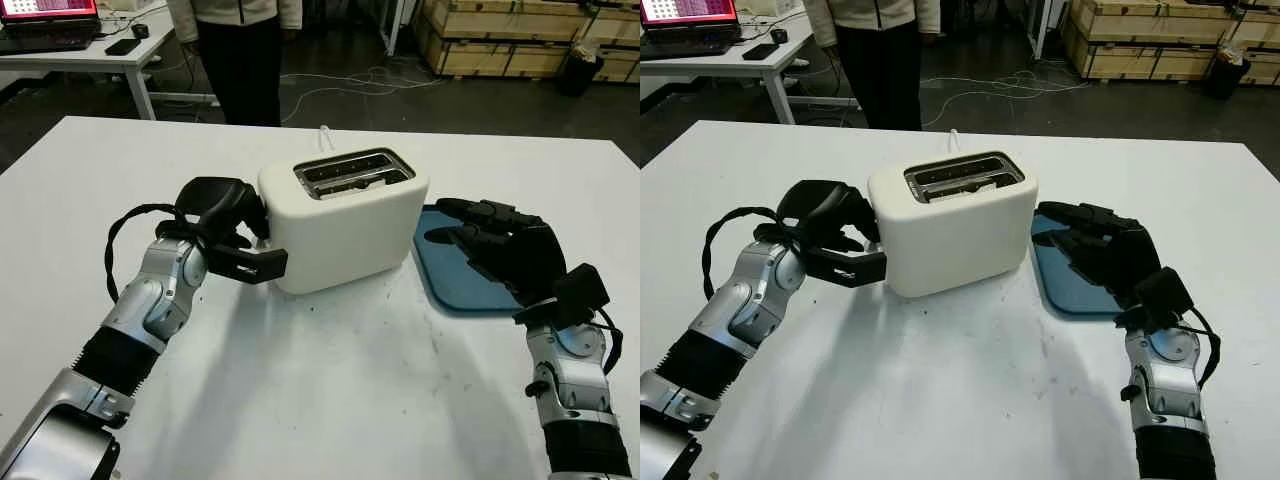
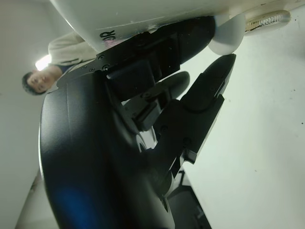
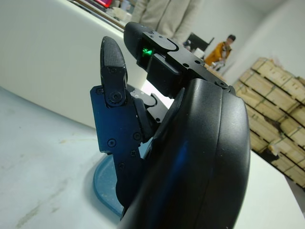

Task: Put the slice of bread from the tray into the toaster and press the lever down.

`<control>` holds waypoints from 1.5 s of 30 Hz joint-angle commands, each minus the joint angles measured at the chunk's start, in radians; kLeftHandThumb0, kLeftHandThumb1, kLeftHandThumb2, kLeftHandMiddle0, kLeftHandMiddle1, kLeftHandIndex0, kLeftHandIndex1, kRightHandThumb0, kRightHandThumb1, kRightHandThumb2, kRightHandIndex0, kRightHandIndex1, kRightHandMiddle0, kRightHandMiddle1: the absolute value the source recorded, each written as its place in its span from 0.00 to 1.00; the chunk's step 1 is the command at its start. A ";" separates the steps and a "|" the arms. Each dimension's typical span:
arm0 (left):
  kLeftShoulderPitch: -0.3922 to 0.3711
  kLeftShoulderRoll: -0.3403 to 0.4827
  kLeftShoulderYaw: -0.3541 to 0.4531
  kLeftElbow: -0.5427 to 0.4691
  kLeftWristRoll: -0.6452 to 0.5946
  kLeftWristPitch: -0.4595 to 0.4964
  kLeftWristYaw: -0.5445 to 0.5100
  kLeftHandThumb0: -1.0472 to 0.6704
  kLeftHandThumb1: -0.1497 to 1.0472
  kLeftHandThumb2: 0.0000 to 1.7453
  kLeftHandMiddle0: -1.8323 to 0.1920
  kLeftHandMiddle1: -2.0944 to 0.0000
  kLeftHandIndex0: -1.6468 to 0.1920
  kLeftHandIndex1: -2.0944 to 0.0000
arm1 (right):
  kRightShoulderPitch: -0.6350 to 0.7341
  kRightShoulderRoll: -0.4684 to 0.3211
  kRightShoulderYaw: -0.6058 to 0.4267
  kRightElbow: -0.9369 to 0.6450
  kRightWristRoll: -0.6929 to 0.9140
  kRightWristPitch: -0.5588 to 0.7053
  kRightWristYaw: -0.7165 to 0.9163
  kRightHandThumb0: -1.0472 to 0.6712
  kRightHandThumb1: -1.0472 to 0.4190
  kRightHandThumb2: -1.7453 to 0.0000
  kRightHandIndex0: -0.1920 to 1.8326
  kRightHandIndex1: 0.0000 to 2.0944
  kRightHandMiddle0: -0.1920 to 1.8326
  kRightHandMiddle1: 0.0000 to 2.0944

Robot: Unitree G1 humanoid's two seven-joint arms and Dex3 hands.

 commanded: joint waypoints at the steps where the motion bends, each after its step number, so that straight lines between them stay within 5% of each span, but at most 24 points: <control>1: 0.141 -0.101 -0.217 0.062 -0.044 -0.063 -0.235 0.45 0.83 0.00 0.50 0.52 0.27 1.00 | -0.044 -0.009 0.005 0.029 -0.006 0.019 -0.001 0.35 0.09 0.90 0.54 0.23 0.57 0.00; 4: 0.137 -0.067 -0.185 -0.015 -0.053 -0.051 -0.230 0.46 0.81 0.00 0.45 0.52 0.25 0.99 | -0.051 -0.007 0.004 0.036 0.003 0.023 0.005 0.35 0.09 0.90 0.54 0.23 0.57 0.00; 8: 0.146 -0.024 -0.129 -0.128 -0.070 -0.020 -0.224 0.45 0.80 0.00 0.46 0.29 0.19 0.96 | -0.055 -0.006 0.006 0.043 -0.005 0.017 0.000 0.35 0.09 0.90 0.54 0.23 0.57 0.00; 13: 0.211 0.001 -0.012 -0.198 -0.151 -0.083 -0.084 0.42 0.83 0.01 0.50 0.46 0.27 0.99 | -0.059 0.001 0.006 0.065 -0.008 -0.003 -0.001 0.36 0.09 0.91 0.54 0.23 0.57 0.00; 18: 0.317 -0.004 0.160 -0.305 -0.257 -0.140 0.086 0.42 0.83 0.00 0.51 0.46 0.30 1.00 | -0.069 -0.016 -0.010 0.080 -0.002 -0.017 0.007 0.35 0.09 0.91 0.54 0.23 0.57 0.00; 23: 0.391 0.038 0.325 -0.409 -0.329 -0.178 0.111 0.38 0.83 0.00 0.56 0.43 0.33 1.00 | -0.087 -0.068 -0.026 0.088 -0.009 -0.007 0.016 0.35 0.09 0.92 0.52 0.22 0.55 0.00; 29: 0.402 0.102 0.455 -0.488 -0.321 -0.173 0.079 0.37 0.79 0.00 0.50 0.54 0.31 0.99 | -0.140 -0.150 -0.036 0.100 -0.007 0.010 0.060 0.32 0.09 0.95 0.52 0.19 0.54 0.00; 37: 0.302 0.193 0.487 -0.494 -0.264 -0.107 -0.020 0.36 0.71 0.00 0.43 0.63 0.26 0.98 | -0.273 -0.270 -0.016 0.198 -0.117 -0.072 0.066 0.29 0.10 1.00 0.57 0.11 0.57 0.01; 45: 0.221 0.226 0.462 -0.484 -0.236 -0.110 -0.088 0.38 0.64 0.00 0.35 0.71 0.22 0.98 | -0.317 -0.303 0.002 0.226 -0.155 -0.102 0.072 0.26 0.11 1.00 0.61 0.08 0.59 0.00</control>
